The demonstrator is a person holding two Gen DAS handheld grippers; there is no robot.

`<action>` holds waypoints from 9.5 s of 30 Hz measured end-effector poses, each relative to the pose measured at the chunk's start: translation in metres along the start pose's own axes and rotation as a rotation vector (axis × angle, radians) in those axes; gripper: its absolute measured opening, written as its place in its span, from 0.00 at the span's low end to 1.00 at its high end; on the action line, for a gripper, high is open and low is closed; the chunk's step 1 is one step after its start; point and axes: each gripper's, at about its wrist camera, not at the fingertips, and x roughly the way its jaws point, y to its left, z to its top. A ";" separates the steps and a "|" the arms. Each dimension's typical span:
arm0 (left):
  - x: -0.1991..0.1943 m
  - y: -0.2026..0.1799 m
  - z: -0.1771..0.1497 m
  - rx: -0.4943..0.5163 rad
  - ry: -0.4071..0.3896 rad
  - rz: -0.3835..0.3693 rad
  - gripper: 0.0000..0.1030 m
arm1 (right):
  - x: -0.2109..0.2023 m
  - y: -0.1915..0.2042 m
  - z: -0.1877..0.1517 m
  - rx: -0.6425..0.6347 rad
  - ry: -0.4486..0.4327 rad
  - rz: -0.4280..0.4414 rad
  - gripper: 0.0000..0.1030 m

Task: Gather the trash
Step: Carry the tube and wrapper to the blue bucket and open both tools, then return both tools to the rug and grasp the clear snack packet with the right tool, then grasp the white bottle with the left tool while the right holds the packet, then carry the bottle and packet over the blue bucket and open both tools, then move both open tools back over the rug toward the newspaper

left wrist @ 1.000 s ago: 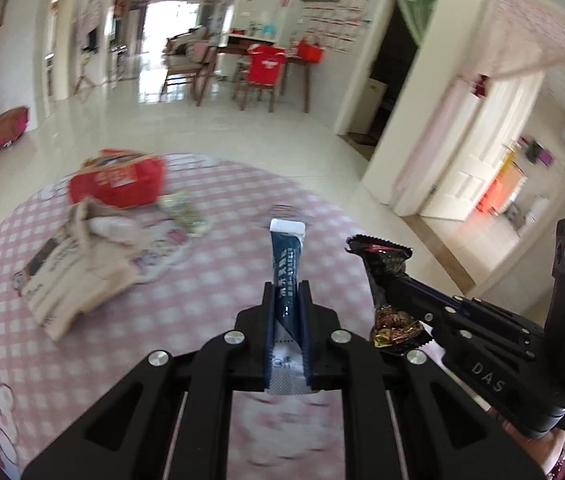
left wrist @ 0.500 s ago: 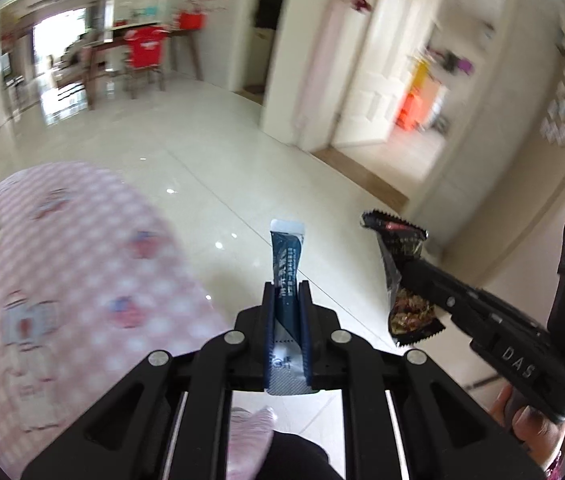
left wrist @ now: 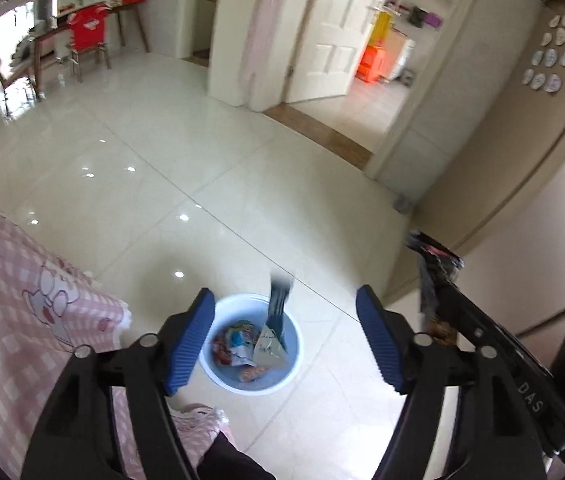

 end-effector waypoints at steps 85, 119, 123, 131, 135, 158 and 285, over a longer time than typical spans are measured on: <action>-0.194 0.452 -0.078 -0.366 -0.158 0.496 0.75 | 0.207 0.446 -0.094 -0.611 0.336 0.382 0.45; -0.210 0.468 -0.084 -0.398 -0.254 0.425 0.02 | 0.300 0.538 -0.155 -0.830 0.456 0.296 0.44; -0.212 0.465 -0.088 -0.398 -0.253 0.438 0.34 | 0.297 0.545 -0.165 -0.938 0.421 0.241 0.20; -0.201 0.456 -0.090 -0.334 -0.202 0.483 0.58 | 0.292 0.514 -0.146 -0.815 0.461 0.298 0.18; -0.199 0.461 -0.087 -0.336 -0.203 0.502 0.57 | 0.286 0.500 -0.138 -0.768 0.470 0.329 0.18; -0.203 0.425 -0.082 -0.283 -0.206 0.523 0.34 | 0.243 0.476 -0.132 -0.722 0.456 0.387 0.18; -0.219 0.424 -0.140 -0.285 -0.061 0.643 0.81 | 0.169 0.448 -0.145 -0.645 0.412 0.371 0.55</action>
